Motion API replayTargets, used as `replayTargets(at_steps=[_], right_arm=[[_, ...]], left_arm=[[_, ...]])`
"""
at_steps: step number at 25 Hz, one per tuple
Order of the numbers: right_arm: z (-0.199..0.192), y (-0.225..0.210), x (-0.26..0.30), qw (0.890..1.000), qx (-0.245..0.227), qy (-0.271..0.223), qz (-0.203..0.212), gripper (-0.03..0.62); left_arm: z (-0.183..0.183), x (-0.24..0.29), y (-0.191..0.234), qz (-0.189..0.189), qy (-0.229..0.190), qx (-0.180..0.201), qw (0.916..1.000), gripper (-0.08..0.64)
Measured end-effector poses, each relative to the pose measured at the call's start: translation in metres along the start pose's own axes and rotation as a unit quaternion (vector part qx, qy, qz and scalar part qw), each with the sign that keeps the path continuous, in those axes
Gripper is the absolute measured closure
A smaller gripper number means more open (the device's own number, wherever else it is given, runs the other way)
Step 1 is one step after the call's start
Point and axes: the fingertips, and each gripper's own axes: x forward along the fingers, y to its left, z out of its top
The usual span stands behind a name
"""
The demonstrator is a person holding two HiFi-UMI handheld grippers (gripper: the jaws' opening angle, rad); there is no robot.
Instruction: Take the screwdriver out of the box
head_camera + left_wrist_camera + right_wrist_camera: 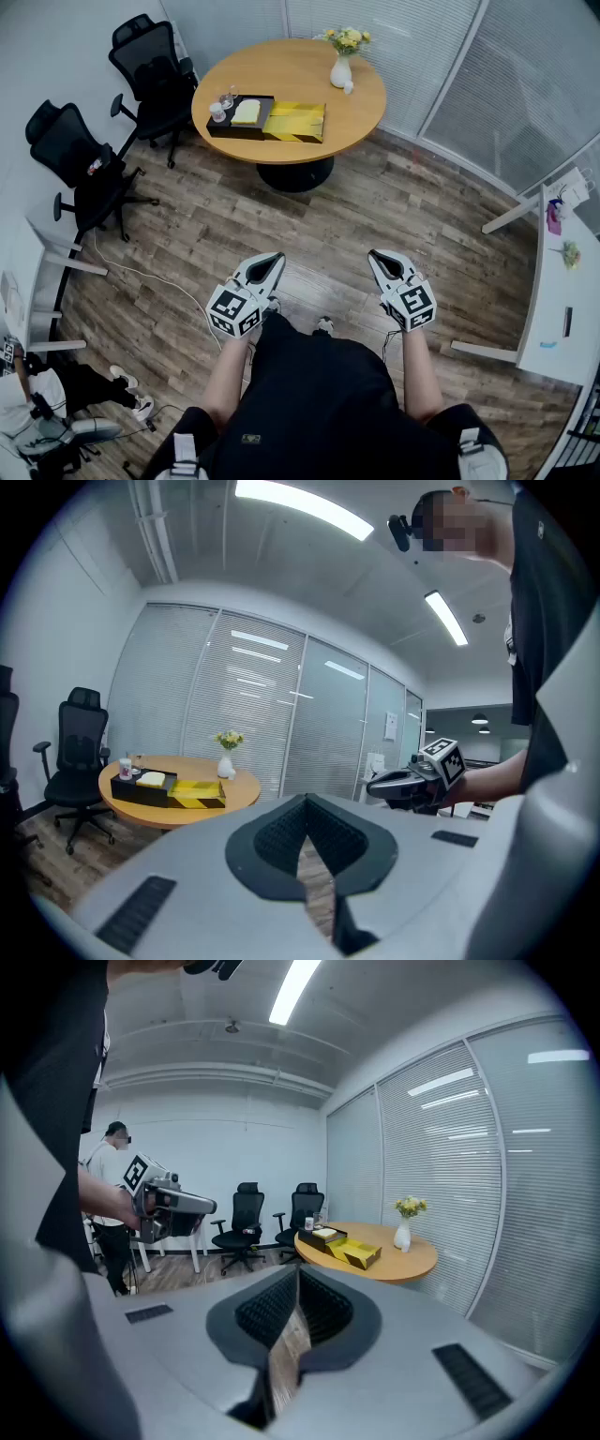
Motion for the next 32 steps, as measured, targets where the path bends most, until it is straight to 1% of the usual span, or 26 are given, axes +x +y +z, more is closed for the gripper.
replayTargets(at_steps=[3,10,13,18,23,28,30,32], right_arm=[[0.006,0.000,0.002,1.000,-0.007,0.003,0.003,0.583],[-0.007,0.007,0.007,1.000,-0.001,0.012,0.012,0.583],[-0.006,0.010,0.011,1.000,0.000,0.021,0.013,0.583],[0.000,0.018,0.016,0.999,-0.013,0.030,0.022,0.583],[0.009,0.015,0.026,1.000,0.000,0.025,0.002,0.583],[0.028,0.024,0.039,1.000,0.006,-0.003,0.012,0.582],[0.032,0.025,0.045,1.000,0.010,-0.003,0.004,0.581],[0.037,0.023,0.052,1.000,0.023,-0.005,-0.010,0.581]], left_arm=[[0.001,0.001,0.000,0.000,-0.001,0.001,1.0000,0.554],[0.001,-0.003,0.002,-0.002,0.000,0.000,1.0000,0.554],[0.001,-0.003,0.007,-0.003,0.001,-0.001,1.0000,0.554],[0.001,-0.003,0.012,-0.007,0.001,-0.004,1.0000,0.554],[0.004,-0.001,0.024,-0.019,0.002,-0.005,0.9998,0.554],[0.009,0.002,0.046,-0.034,0.001,-0.009,0.9994,0.554],[0.013,0.003,0.054,-0.042,0.000,-0.010,0.9990,0.554],[0.017,0.004,0.063,-0.051,0.000,-0.011,0.9986,0.554]])
